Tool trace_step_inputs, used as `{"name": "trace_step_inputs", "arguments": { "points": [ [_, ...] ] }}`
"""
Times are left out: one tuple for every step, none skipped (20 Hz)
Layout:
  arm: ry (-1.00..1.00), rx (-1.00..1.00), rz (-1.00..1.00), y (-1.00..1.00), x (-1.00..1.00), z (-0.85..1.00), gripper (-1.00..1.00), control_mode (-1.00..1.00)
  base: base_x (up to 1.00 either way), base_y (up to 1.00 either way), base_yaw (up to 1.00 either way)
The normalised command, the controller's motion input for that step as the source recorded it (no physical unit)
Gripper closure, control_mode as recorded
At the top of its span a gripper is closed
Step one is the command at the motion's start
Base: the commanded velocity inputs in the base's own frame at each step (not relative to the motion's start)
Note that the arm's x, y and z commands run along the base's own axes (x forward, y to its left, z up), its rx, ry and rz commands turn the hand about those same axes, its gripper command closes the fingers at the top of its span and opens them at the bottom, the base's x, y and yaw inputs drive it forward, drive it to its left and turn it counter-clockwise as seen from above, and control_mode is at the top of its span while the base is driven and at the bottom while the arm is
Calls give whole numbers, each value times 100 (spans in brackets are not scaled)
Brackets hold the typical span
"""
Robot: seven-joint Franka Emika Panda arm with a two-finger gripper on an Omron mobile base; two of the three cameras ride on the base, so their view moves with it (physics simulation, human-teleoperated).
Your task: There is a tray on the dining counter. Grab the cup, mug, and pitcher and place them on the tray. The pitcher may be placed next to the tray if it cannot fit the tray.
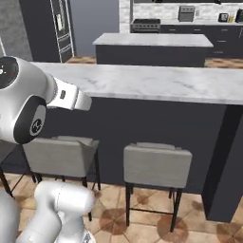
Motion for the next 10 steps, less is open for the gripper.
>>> {"name": "trace_step_inputs", "arguments": {
  "points": [
    [0,0,0,0,0,0,-100,100,16,-100,0],
    [0,0,0,0,0,0,-100,100,16,-100,0],
    [0,0,0,0,0,0,-100,100,16,-100,0],
    [0,0,0,0,0,0,-100,100,16,-100,0],
    [0,0,0,0,0,0,-100,100,17,-100,0],
    [0,0,0,0,0,0,-100,100,17,-100,0],
    [0,0,0,0,0,0,-100,100,17,-100,0],
    [0,0,0,0,0,0,-100,100,17,-100,0],
    [0,0,0,0,0,0,-100,100,18,-100,0],
    [0,0,0,0,0,0,-100,100,18,-100,0]
  ]
}}
